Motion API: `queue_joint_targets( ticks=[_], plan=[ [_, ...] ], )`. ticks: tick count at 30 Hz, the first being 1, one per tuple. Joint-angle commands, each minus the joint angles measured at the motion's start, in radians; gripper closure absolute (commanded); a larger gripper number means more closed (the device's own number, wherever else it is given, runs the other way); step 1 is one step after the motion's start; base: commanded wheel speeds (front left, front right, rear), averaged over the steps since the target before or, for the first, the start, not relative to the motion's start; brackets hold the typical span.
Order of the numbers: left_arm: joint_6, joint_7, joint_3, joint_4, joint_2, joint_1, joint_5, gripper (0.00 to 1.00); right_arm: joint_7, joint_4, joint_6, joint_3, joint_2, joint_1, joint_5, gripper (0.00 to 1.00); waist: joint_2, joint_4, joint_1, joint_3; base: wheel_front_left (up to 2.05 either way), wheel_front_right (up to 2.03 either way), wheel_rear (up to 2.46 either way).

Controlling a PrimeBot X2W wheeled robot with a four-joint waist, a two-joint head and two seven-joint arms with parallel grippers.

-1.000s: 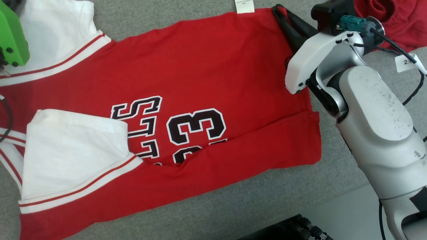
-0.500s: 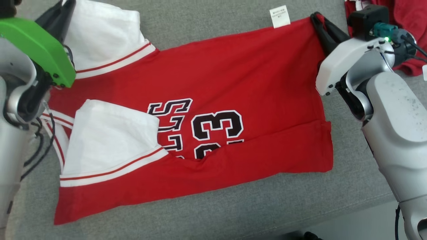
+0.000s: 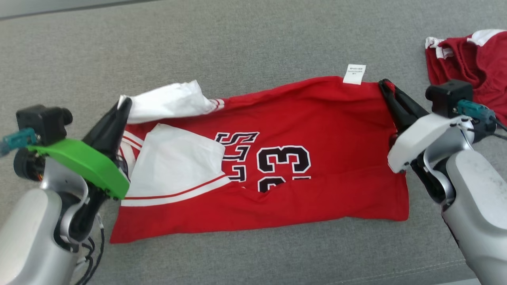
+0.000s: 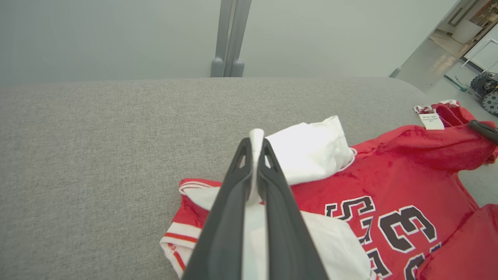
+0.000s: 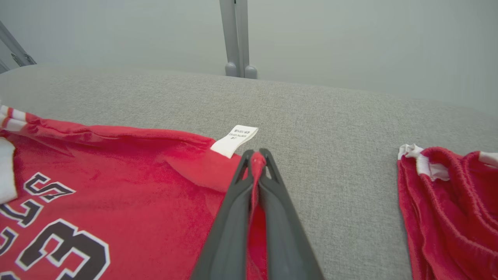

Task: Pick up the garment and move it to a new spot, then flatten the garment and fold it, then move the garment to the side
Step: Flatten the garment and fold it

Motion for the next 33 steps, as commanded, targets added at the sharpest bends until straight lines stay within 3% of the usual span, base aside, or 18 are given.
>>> queue_joint_targets(
  ticks=[1,12,20,21,22,23,26,28,29,33],
  plan=[
    [0.009,-0.012,0.002,-0.011,-0.005,0.042,-0.011,1.0,-0.001,-0.017,-0.001,-0.008,-0.009,0.039,0.008,1.0,0.0,0.045,0.0,-0.057,0.0,0.0,0.0],
    [0.036,-0.086,-0.021,-0.042,-0.065,0.272,-0.062,1.0,0.019,-0.156,-0.001,-0.098,-0.017,0.273,0.056,1.0,0.0,0.076,0.0,-0.102,0.0,0.0,0.0],
    [0.034,-0.12,-0.029,0.045,-0.103,0.291,-0.076,1.0,0.039,-0.177,-0.001,-0.141,0.001,0.349,0.028,1.0,0.0,0.076,0.0,-0.108,0.0,0.0,0.0],
    [0.038,-0.131,-0.027,0.058,-0.108,0.287,-0.074,0.68,0.037,-0.175,-0.001,-0.143,0.004,0.354,0.025,1.0,0.0,0.075,0.0,-0.109,0.0,0.0,0.0],
    [0.04,-0.142,-0.025,0.076,-0.115,0.283,-0.068,0.11,0.033,-0.171,-0.001,-0.146,0.008,0.357,0.021,1.0,0.0,0.074,0.0,-0.11,0.0,0.0,0.0],
    [0.04,-0.151,-0.025,0.089,-0.121,0.28,-0.066,0.0,0.03,-0.168,-0.001,-0.15,0.01,0.361,0.016,1.0,0.0,0.072,0.0,-0.11,0.0,0.0,0.0],
    [0.034,-0.184,-0.02,0.125,-0.14,0.277,-0.071,0.0,0.019,-0.165,-0.001,-0.153,0.014,0.379,0.007,0.82,0.0,0.068,0.0,-0.114,0.0,0.0,0.0],
    [0.036,-0.21,-0.011,0.142,-0.15,0.279,-0.074,0.0,0.012,-0.166,-0.001,-0.154,0.018,0.391,0.014,0.53,0.0,0.065,0.0,-0.117,0.0,0.0,0.0],
    [0.039,-0.222,-0.007,0.146,-0.154,0.281,-0.073,0.0,0.004,-0.167,-0.001,-0.159,0.019,0.396,0.014,0.0,0.0,0.063,0.0,-0.118,0.0,0.0,0.0],
    [0.048,-0.283,0.01,0.151,-0.159,0.294,-0.054,0.0,-0.027,-0.157,-0.001,-0.184,0.03,0.425,0.012,0.0,0.0,0.059,0.0,-0.126,0.0,0.0,0.0]
  ],
)
